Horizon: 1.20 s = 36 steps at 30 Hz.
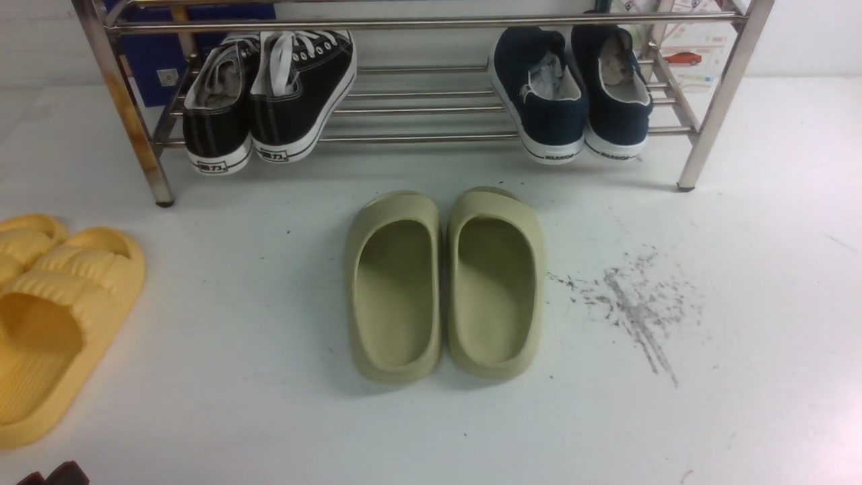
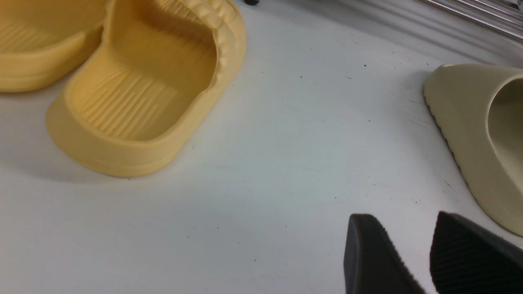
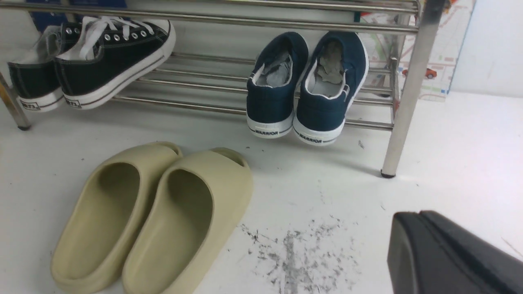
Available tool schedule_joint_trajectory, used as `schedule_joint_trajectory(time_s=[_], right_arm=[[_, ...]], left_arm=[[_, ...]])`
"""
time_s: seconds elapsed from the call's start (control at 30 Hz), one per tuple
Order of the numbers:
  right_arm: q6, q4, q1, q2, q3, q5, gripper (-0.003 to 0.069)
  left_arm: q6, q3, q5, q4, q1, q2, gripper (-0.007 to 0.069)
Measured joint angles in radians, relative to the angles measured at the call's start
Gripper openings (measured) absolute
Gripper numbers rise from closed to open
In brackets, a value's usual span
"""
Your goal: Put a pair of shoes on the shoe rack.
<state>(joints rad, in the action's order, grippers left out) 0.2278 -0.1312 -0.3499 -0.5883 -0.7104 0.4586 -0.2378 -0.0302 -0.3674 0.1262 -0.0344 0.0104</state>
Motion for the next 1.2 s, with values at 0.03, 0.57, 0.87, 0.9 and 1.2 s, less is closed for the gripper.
schedule_joint_trajectory(time_s=[0.03,0.57,0.87,0.9,1.2], right_arm=[[0.0,0.0,0.002,0.006,0.025,-0.039,-0.0003],[-0.001,0.004,0.416,0.469,0.668,-0.423,-0.0002],[0.0,0.004,0.421,0.598,0.737,-0.23,-0.0003],[0.0,0.004,0.418,0.599,0.737,-0.222,-0.0003],[0.0,0.013,0.366,0.599,0.736,-0.119,-0.0003]], left_arm=[[0.0,0.0,0.0,0.0,0.0,0.0,0.0239],[0.0,0.0,0.0,0.0,0.0,0.0,0.0239],[0.0,0.0,0.0,0.0,0.0,0.0,0.0239],[0.0,0.0,0.0,0.0,0.0,0.0,0.0239],[0.0,0.0,0.0,0.0,0.0,0.0,0.0239]])
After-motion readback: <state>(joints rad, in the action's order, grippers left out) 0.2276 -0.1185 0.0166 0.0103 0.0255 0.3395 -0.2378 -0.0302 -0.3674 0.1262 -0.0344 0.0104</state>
